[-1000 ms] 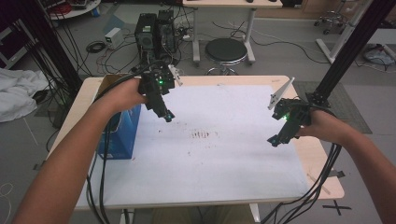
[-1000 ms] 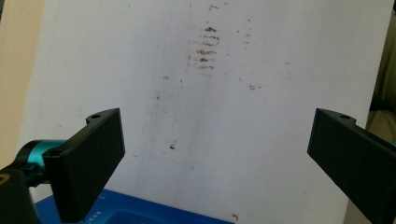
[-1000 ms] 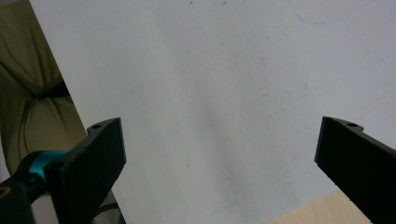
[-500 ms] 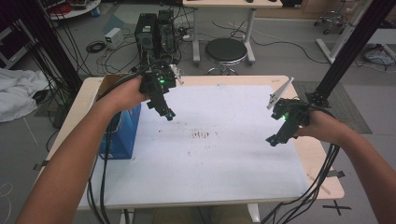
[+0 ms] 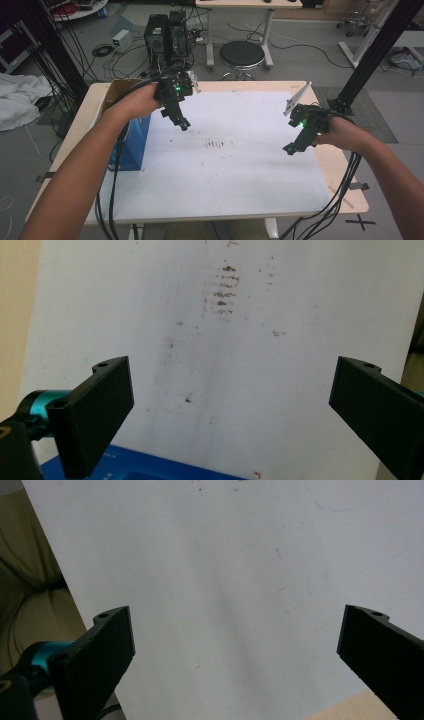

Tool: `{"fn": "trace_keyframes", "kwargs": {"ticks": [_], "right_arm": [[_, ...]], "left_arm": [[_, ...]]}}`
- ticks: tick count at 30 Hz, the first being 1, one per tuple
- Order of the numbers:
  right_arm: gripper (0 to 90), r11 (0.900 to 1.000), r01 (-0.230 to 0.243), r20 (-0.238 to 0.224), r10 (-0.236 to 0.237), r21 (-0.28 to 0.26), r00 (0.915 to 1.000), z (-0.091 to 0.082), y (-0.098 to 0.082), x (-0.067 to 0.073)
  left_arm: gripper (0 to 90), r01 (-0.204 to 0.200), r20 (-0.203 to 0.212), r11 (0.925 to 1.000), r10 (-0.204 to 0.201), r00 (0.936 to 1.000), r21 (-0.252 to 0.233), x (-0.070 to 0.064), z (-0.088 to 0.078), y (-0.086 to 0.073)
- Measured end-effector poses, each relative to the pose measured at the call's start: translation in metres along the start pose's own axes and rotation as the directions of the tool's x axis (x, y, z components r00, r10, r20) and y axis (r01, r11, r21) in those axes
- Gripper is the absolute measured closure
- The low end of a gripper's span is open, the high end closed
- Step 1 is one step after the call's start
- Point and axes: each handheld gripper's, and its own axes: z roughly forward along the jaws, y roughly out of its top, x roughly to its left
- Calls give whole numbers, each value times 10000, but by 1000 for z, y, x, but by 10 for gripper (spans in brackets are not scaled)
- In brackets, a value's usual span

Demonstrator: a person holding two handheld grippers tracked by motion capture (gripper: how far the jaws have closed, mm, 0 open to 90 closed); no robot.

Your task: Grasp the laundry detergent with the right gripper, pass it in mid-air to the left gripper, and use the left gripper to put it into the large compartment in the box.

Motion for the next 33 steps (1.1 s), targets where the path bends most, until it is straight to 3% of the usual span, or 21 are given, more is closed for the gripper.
{"fn": "trace_keyframes", "kwargs": {"ticks": [15, 33], "right_arm": [[10, 10000, 86, 9, -86, -29, 10000, 0, 1, 0], [10, 9999, 113, 39, -113, -27, 9999, 0, 1, 2]], "left_arm": [[41, -292, 141, 9996, 292, 9995, 20, -3, 2, 7], [41, -272, 126, 9996, 271, 9996, 85, -4, 2, 6]]}}
